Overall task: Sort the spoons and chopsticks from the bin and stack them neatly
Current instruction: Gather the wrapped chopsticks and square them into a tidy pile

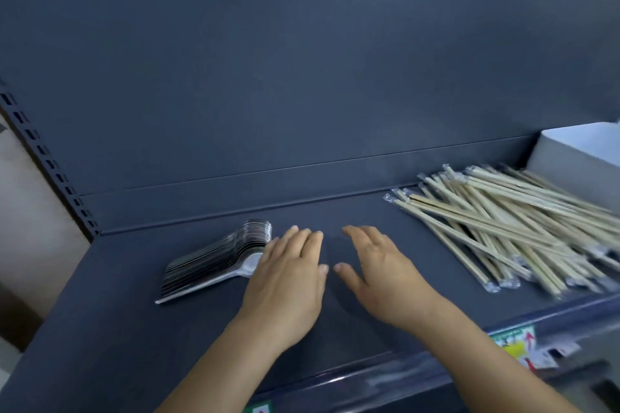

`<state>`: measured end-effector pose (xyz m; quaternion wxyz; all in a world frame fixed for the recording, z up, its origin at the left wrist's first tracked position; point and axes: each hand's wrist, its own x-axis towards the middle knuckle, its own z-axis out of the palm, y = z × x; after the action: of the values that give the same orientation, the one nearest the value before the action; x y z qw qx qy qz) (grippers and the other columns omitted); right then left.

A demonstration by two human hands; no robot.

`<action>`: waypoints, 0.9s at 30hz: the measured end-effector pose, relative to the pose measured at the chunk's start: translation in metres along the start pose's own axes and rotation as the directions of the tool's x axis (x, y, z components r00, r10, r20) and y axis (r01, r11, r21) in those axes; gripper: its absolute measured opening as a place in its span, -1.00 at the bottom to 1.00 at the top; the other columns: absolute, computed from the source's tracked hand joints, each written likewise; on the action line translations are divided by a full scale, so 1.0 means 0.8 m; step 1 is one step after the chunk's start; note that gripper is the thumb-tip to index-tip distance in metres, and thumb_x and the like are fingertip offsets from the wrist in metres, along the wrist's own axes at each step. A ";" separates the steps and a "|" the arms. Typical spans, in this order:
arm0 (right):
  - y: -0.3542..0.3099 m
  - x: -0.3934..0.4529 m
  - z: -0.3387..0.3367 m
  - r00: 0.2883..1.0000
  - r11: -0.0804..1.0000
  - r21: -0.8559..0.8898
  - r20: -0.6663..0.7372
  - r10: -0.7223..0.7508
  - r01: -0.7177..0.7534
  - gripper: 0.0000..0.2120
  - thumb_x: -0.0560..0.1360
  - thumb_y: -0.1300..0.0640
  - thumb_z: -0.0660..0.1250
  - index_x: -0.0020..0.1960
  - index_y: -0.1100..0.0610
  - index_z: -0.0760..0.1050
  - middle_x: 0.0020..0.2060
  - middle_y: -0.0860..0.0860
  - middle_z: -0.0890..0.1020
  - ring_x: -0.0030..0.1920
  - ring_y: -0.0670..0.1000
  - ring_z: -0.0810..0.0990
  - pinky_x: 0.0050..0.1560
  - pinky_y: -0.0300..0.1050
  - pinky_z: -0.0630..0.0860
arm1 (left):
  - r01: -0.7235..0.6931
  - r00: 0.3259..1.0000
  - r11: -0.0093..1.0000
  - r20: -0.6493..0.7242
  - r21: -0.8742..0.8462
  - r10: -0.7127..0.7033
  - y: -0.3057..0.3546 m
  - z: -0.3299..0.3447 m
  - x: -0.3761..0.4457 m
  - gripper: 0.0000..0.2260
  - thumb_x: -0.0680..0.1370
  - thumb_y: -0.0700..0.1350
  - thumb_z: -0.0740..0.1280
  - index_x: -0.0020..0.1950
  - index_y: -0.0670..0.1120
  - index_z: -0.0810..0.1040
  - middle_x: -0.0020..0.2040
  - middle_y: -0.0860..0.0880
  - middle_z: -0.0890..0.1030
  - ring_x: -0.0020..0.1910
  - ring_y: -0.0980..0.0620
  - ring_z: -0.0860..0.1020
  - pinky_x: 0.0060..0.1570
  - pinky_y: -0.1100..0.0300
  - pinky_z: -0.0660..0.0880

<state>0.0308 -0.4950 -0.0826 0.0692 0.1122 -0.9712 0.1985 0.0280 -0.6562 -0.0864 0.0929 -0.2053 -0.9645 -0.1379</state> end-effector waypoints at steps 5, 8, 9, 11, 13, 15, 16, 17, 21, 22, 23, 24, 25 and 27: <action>0.051 -0.040 -0.022 0.995 0.994 -0.064 -0.026 0.091 -0.093 -0.42 0.58 -0.09 0.15 0.50 0.11 0.08 0.43 0.01 0.24 0.40 0.02 0.25 0.36 -0.18 0.21 | -0.074 0.995 0.996 0.061 -0.047 0.077 0.052 0.025 0.017 -0.52 0.65 0.04 0.03 0.55 -0.02 0.05 0.54 0.07 0.11 0.52 0.10 -0.03 0.47 0.18 -0.07; 0.089 -0.053 -0.040 0.989 0.987 -0.075 -0.063 0.135 -0.140 -0.42 0.56 -0.07 0.18 0.49 0.13 0.12 0.40 0.01 0.28 0.38 0.04 0.29 0.36 -0.16 0.24 | -0.096 0.992 0.992 0.079 -0.084 0.103 0.085 0.039 0.031 -0.52 0.65 0.04 0.05 0.55 -0.02 0.06 0.54 0.07 0.12 0.52 0.10 0.00 0.47 0.18 -0.03; 0.103 -0.056 -0.047 0.986 0.985 -0.083 -0.073 0.148 -0.154 -0.43 0.56 -0.06 0.20 0.48 0.13 0.13 0.39 0.02 0.30 0.36 0.05 0.31 0.35 -0.15 0.24 | -0.098 0.991 0.990 0.079 -0.101 0.106 0.097 0.044 0.038 -0.52 0.65 0.04 0.06 0.55 -0.02 0.06 0.53 0.07 0.12 0.52 0.10 0.01 0.46 0.18 -0.02; 0.133 -0.060 -0.061 0.981 0.977 -0.110 -0.091 0.172 -0.181 -0.44 0.55 -0.06 0.22 0.46 0.11 0.17 0.34 0.02 0.35 0.32 0.06 0.35 0.30 -0.15 0.26 | -0.097 0.991 0.987 0.079 -0.125 0.107 0.122 0.054 0.052 -0.51 0.64 0.04 0.07 0.54 -0.02 0.08 0.52 0.07 0.15 0.51 0.09 0.05 0.44 0.19 0.01; 0.162 -0.061 -0.075 0.978 0.972 -0.132 -0.102 0.183 -0.195 -0.47 0.53 -0.06 0.24 0.43 0.09 0.20 0.30 0.02 0.38 0.29 0.08 0.37 0.28 -0.13 0.28 | -0.092 0.991 0.987 0.085 -0.130 0.104 0.149 0.066 0.068 -0.51 0.64 0.04 0.09 0.54 -0.03 0.09 0.51 0.06 0.19 0.49 0.07 0.10 0.42 0.19 0.05; 0.191 -0.060 -0.089 0.980 0.971 -0.151 -0.095 0.173 -0.186 -0.49 0.51 -0.05 0.26 0.40 0.08 0.24 0.31 0.01 0.38 0.29 0.07 0.36 0.30 -0.13 0.27 | -0.058 0.992 0.990 0.106 -0.131 0.072 0.175 0.078 0.086 -0.50 0.63 0.05 0.10 0.54 -0.05 0.10 0.49 0.04 0.23 0.47 0.05 0.15 0.41 0.18 0.10; 0.206 -0.058 -0.096 0.982 0.971 -0.164 -0.094 0.161 -0.175 -0.48 0.50 -0.05 0.27 0.39 0.07 0.24 0.33 0.00 0.37 0.30 0.07 0.35 0.31 -0.14 0.25 | -0.041 0.992 0.991 0.115 -0.130 0.056 0.188 0.084 0.095 -0.50 0.63 0.05 0.11 0.53 -0.05 0.11 0.47 0.03 0.26 0.45 0.04 0.18 0.39 0.17 0.13; 0.219 -0.056 -0.103 0.984 0.970 -0.178 -0.091 0.153 -0.168 -0.46 0.50 -0.06 0.28 0.40 0.07 0.24 0.34 -0.01 0.35 0.32 0.06 0.33 0.33 -0.14 0.23 | -0.026 0.991 0.992 0.125 -0.127 0.042 0.200 0.089 0.104 -0.51 0.63 0.05 0.11 0.53 -0.05 0.12 0.45 0.02 0.29 0.44 0.03 0.21 0.38 0.16 0.17; 0.256 -0.050 -0.115 0.989 0.964 -0.223 -0.032 0.144 -0.148 -0.39 0.50 -0.10 0.26 0.47 0.05 0.17 0.37 -0.01 0.34 0.36 0.06 0.28 0.39 -0.10 0.20 | 0.057 0.988 0.993 0.146 -0.106 -0.041 0.233 0.108 0.127 -0.52 0.63 0.04 0.11 0.52 -0.05 0.12 0.41 -0.02 0.35 0.40 -0.02 0.26 0.33 0.11 0.24; 0.262 -0.048 -0.116 0.990 0.964 -0.227 -0.017 0.139 -0.139 -0.40 0.51 -0.10 0.24 0.47 0.05 0.17 0.35 0.00 0.36 0.34 0.07 0.29 0.38 -0.09 0.21 | 0.079 0.985 0.992 0.158 -0.097 -0.063 0.239 0.113 0.130 -0.52 0.63 0.03 0.10 0.52 -0.05 0.10 0.42 -0.02 0.35 0.39 -0.03 0.27 0.33 0.10 0.24; 0.266 -0.046 -0.117 0.992 0.963 -0.238 -0.002 0.126 -0.123 -0.43 0.52 -0.10 0.23 0.45 0.04 0.18 0.32 0.00 0.39 0.32 0.08 0.30 0.35 -0.09 0.23 | 0.107 0.981 0.990 0.172 -0.088 -0.090 0.244 0.117 0.133 -0.52 0.64 0.01 0.10 0.53 -0.05 0.08 0.43 -0.03 0.33 0.40 -0.04 0.26 0.34 0.10 0.24; 0.268 -0.044 -0.118 0.994 0.964 -0.248 0.019 0.107 -0.099 -0.47 0.53 -0.10 0.21 0.43 0.04 0.21 0.29 0.02 0.42 0.28 0.08 0.33 0.31 -0.08 0.25 | 0.134 0.976 0.987 0.186 -0.086 -0.116 0.247 0.120 0.134 -0.52 0.64 0.00 0.09 0.54 -0.05 0.06 0.45 -0.04 0.31 0.42 -0.05 0.24 0.36 0.09 0.23; 0.269 -0.040 -0.117 0.996 0.967 -0.248 0.049 0.076 -0.062 -0.51 0.54 -0.08 0.18 0.41 0.05 0.23 0.26 0.03 0.46 0.25 0.09 0.35 0.28 -0.09 0.26 | 0.157 0.971 0.984 0.197 -0.085 -0.138 0.249 0.121 0.134 -0.51 0.64 -0.03 0.08 0.54 -0.05 0.04 0.47 -0.04 0.28 0.43 -0.05 0.22 0.38 0.09 0.21; 0.266 -0.034 -0.112 0.992 0.982 -0.186 0.126 -0.006 0.030 -0.59 0.57 -0.02 0.14 0.37 0.08 0.29 0.21 0.05 0.49 0.23 0.10 0.40 0.24 -0.11 0.27 | 0.203 0.961 0.976 0.207 -0.081 -0.183 0.249 0.122 0.133 -0.50 0.64 -0.09 0.08 0.55 -0.04 -0.01 0.50 -0.03 0.24 0.46 -0.05 0.18 0.41 0.08 0.19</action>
<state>0.0127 -0.2631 -0.0842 0.0201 0.1263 -0.9869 0.0982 0.0046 -0.4123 -0.1084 -0.0280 -0.1273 -0.9761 -0.1738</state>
